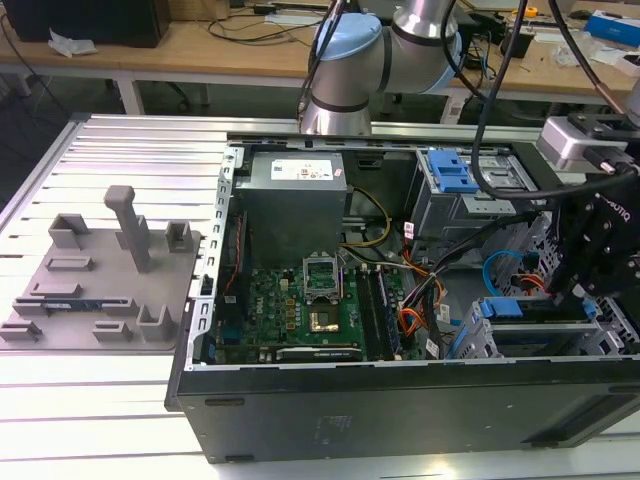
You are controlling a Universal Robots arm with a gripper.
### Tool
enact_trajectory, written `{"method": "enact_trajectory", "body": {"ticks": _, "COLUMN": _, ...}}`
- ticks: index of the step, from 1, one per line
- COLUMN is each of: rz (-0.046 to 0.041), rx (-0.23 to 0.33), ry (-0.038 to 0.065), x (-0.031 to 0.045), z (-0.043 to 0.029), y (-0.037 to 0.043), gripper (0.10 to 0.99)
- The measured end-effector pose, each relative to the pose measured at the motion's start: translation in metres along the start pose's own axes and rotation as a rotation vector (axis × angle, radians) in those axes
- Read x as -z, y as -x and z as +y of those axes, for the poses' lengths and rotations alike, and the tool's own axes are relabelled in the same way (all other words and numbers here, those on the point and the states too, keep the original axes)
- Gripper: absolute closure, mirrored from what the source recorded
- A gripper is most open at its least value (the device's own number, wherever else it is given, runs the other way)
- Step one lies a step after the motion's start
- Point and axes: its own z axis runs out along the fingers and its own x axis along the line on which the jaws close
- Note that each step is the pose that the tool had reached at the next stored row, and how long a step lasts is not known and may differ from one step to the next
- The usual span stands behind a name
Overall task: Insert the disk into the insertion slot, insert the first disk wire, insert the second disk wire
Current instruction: 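Insert the first disk wire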
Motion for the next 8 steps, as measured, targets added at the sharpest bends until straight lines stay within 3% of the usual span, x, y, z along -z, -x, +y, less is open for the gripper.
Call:
{"method": "enact_trajectory", "body": {"ticks": 3, "rz": 0.0017, "rx": 0.000, "ry": 0.000, "x": 0.0114, "z": 0.0004, "y": 0.0027, "gripper": 0.604}}
{"method": "enact_trajectory", "body": {"ticks": 4, "rz": 0.0133, "rx": 0.000, "ry": 0.000, "x": 0.0211, "z": 0.0006, "y": 0.0062, "gripper": 0.604}}
{"method": "enact_trajectory", "body": {"ticks": 5, "rz": 0.0199, "rx": -0.001, "ry": 0.000, "x": 0.0235, "z": 0.0007, "y": 0.0073, "gripper": 0.604}}
{"method": "enact_trajectory", "body": {"ticks": 8, "rz": 0.0204, "rx": -0.001, "ry": 0.000, "x": 0.0236, "z": 0.0007, "y": 0.0073, "gripper": 0.604}}
